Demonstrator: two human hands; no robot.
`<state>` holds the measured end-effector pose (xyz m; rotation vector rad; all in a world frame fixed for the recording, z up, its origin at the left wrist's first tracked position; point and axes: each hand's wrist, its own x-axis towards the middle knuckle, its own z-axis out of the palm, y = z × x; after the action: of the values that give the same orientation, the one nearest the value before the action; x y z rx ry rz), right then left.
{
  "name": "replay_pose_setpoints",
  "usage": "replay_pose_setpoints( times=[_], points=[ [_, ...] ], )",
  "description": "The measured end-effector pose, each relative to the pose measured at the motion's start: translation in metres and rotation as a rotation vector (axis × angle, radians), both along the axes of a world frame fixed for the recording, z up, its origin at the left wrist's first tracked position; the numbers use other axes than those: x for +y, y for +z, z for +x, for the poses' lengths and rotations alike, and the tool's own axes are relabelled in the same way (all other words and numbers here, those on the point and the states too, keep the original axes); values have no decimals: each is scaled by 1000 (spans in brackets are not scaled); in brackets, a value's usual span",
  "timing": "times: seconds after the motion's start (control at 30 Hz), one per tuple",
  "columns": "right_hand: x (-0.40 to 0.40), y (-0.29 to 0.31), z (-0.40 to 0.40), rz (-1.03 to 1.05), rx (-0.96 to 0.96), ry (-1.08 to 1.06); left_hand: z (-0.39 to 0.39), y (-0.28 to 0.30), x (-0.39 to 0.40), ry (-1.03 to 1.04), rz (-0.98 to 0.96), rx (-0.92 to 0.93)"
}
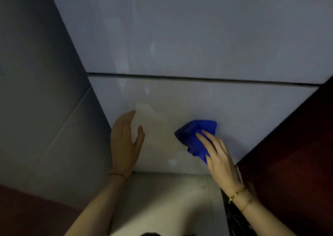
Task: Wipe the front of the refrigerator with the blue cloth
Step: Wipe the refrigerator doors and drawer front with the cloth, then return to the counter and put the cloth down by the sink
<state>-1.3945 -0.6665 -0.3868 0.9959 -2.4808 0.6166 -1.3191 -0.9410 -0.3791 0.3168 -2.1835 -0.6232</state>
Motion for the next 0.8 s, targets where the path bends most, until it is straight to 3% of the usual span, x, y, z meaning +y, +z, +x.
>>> replay_pose_setpoints(
  times=[0.1,0.23,0.4,0.57,0.67,0.8],
  points=[
    [18,50,21,-45,-255,-64,23,46,16,-66,193,-259],
    [60,146,67,-96,-449,-139,74,139,40,-145,462,-654],
    [98,267,134,-110,-710,-297,141,275,70,-164,431,-1024],
    [136,355,190,-119,-882,-421,189,361,86,-89,591,-1136],
    [156,369,208,-133,-1066,-531,194,379,89,-86,601,-1186],
    [172,365,213,-61,-1166,-696,177,384,87,-130,589,-1286]
  ],
)
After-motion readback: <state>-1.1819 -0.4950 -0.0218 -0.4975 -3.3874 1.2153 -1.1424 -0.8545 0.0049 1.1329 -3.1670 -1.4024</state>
